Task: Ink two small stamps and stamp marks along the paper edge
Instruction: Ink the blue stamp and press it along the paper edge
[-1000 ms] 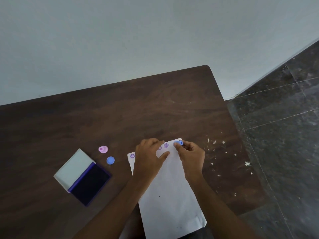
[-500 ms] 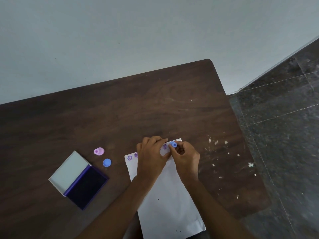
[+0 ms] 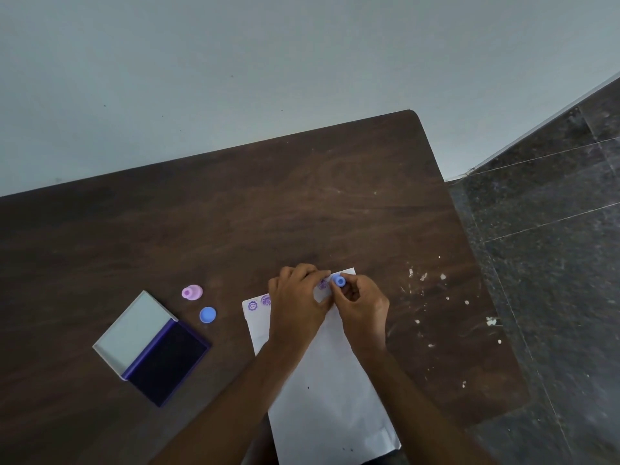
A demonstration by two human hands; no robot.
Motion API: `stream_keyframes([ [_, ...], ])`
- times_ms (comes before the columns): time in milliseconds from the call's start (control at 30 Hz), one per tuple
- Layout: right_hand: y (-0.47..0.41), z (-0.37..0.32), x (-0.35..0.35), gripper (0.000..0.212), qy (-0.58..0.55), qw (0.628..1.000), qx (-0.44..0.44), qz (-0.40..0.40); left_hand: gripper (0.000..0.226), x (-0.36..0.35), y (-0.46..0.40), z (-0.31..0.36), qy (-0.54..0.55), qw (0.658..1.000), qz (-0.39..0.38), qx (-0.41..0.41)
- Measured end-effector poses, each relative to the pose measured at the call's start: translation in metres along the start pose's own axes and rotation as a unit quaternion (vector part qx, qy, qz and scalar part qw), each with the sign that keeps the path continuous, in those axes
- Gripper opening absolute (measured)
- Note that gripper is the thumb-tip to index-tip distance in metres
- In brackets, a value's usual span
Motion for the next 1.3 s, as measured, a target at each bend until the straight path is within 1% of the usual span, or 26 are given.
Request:
stream_keyframes([
  [267, -0.002, -0.003, -0.002, 0.014, 0.003, 1.0, 0.001, -0.02, 0.032, -0.001, 0.0, -0.001, 0.003, 1.0, 0.011, -0.004],
  [400, -0.01, -0.015, -0.002, 0.01, 0.011, 0.999, 0.018, -0.038, 0.03, 0.0, 0.0, -0.002, 0.011, 1.0, 0.015, 0.002],
  [567, -0.013, -0.022, 0.001, 0.013, 0.022, 0.998, 0.024, -0.05, 0.031, 0.002, 0.001, 0.001, 0.007, 1.0, 0.02, 0.006],
  [833, -0.011, -0.025, 0.005, 0.014, 0.007, 0.998, 0.042, -0.056, 0.034, 0.003, 0.0, 0.001, 0.01, 0.999, 0.031, 0.009],
  [1167, -0.01, -0.028, 0.005, 0.014, 0.0, 0.996, 0.071, -0.051, 0.032, 0.001, 0.002, 0.0, 0.005, 1.0, 0.023, 0.017],
  [1300, -0.011, -0.025, 0.003, 0.014, 0.005, 0.997, 0.054, -0.055, 0.033, 0.001, 0.002, 0.001, -0.001, 1.0, 0.025, 0.017],
])
Point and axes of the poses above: each hand's wrist, its own y-axis away from the middle knuckle, its own x-axis out of the back of the hand, z = x × y, the point moved 6 cm from there along -y, towards the middle knuckle
